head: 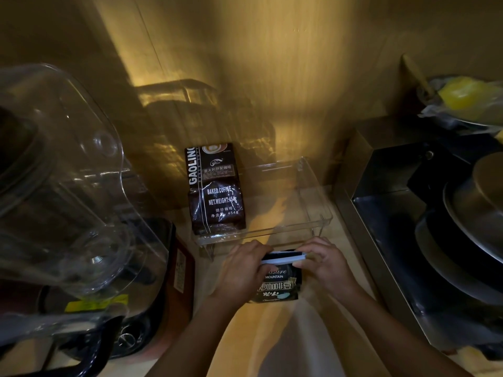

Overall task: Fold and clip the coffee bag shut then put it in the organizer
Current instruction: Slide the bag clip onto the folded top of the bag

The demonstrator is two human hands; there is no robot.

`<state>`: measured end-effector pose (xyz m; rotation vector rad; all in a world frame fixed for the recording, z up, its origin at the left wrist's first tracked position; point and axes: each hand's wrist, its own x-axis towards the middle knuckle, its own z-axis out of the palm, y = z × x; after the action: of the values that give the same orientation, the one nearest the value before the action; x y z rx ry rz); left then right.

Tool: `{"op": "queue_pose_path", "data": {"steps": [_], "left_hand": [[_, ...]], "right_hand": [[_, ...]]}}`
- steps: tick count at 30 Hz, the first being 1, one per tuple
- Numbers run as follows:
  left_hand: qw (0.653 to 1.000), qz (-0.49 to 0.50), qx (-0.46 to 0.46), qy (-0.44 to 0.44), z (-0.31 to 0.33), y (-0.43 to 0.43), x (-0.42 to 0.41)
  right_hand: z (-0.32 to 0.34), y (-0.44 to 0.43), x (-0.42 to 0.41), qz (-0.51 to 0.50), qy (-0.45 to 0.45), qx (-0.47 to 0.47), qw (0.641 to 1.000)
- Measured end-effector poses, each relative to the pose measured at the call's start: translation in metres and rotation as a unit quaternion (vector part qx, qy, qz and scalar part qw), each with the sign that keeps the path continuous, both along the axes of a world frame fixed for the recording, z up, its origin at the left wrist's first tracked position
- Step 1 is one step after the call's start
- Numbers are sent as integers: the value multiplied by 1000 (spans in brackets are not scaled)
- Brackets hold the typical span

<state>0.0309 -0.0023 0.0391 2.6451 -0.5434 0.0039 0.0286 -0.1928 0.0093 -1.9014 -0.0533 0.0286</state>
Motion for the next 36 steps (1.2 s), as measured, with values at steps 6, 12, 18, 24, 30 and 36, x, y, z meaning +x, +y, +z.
{"op": "queue_pose_path", "data": {"steps": [6,12,18,24,30,36], "left_hand": [[1000,11,-5,3,4,-4,1],[1000,10,-9,2,4,-4,-2],[1000,21,-14,-5,5,-2,-2],[1000,12,-4,-18,5,-3,-2],[1000,9,12,-26,4,-2,-2],[999,16,26,-30,2,-2,-1]], "right_hand": [[0,0,-1,6,11,-1,1000],[4,-1,-2,17,21,-17,1000],[7,1,0,15,-4,-124,992],[10,8,4,84,-122,-252,956],[13,20,7,125,-152,-304,932],[16,26,7,109,-128,-312,935]]}}
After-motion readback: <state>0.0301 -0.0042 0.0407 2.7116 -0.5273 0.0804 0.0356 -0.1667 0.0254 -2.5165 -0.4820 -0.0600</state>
